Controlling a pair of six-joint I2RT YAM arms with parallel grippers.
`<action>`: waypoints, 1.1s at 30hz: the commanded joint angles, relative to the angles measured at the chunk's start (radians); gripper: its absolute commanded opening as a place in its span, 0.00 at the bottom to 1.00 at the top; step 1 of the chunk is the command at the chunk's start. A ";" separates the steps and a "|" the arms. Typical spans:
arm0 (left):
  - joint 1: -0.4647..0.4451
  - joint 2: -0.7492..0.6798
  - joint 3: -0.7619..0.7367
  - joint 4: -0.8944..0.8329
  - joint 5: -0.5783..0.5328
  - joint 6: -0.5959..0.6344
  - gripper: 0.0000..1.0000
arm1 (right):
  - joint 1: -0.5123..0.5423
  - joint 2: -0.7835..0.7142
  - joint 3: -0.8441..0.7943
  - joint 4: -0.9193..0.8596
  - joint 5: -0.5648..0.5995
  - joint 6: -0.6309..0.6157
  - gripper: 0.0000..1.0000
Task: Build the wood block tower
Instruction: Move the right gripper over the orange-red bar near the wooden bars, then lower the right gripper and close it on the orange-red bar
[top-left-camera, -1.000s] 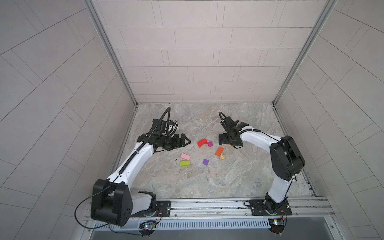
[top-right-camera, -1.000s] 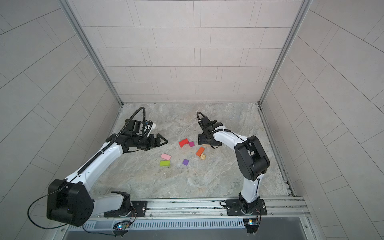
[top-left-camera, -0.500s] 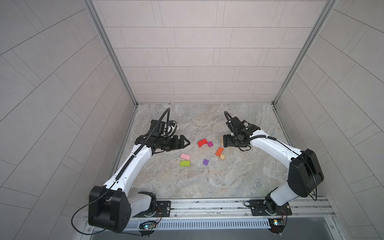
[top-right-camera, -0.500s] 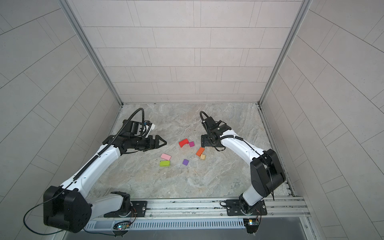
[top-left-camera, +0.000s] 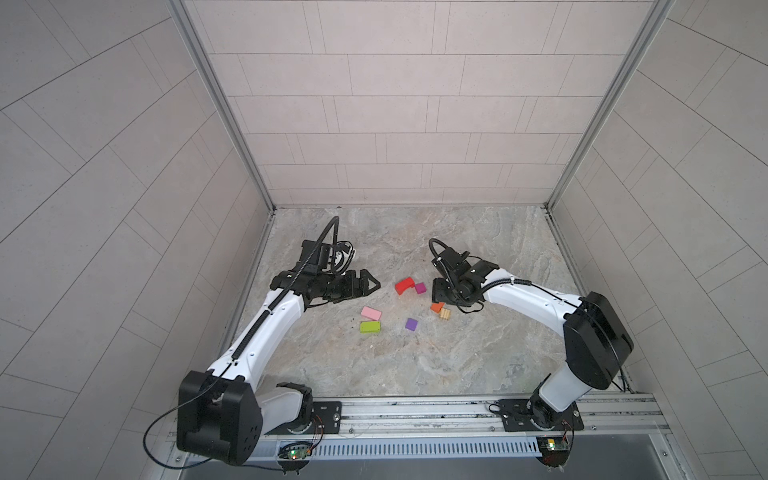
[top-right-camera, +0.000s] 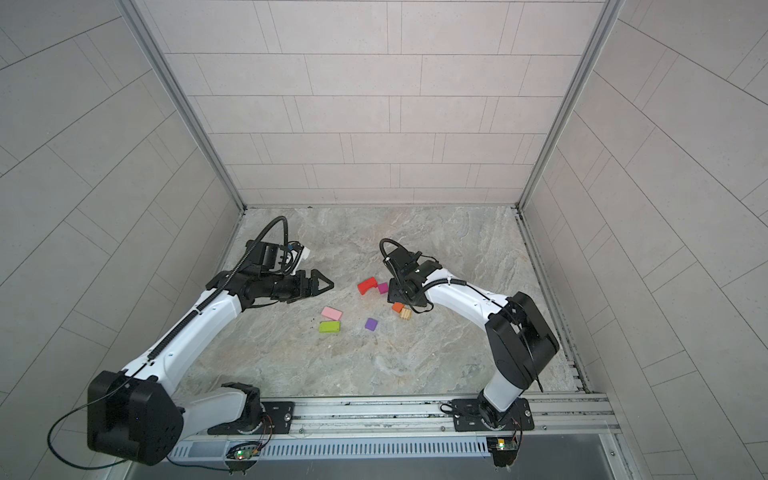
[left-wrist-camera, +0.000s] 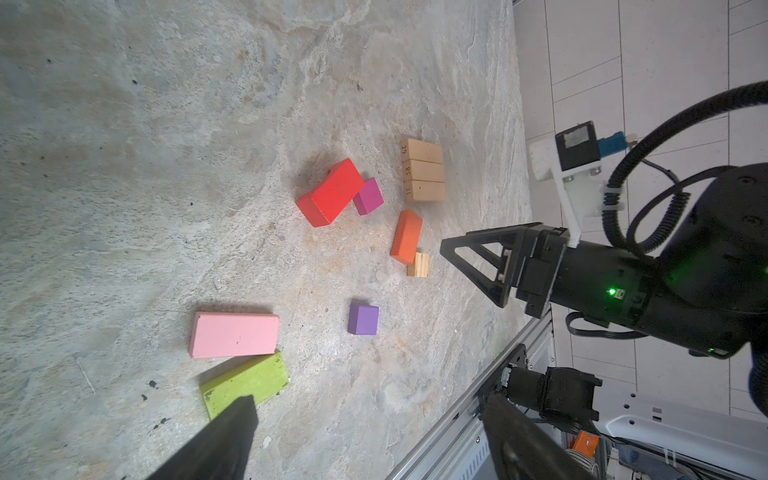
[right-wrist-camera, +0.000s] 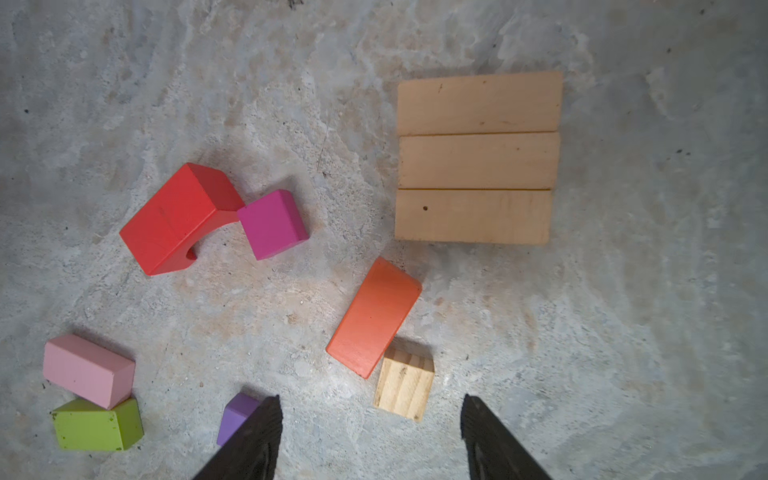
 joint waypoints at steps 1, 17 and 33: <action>-0.002 -0.023 -0.008 0.015 -0.002 -0.001 0.92 | 0.011 0.040 0.002 0.051 0.041 0.096 0.68; -0.002 -0.032 -0.013 0.023 0.007 -0.006 0.92 | 0.012 0.184 0.056 0.058 0.067 0.115 0.52; -0.003 -0.034 -0.014 0.024 0.006 -0.006 0.92 | 0.011 0.192 0.043 0.055 0.061 0.101 0.51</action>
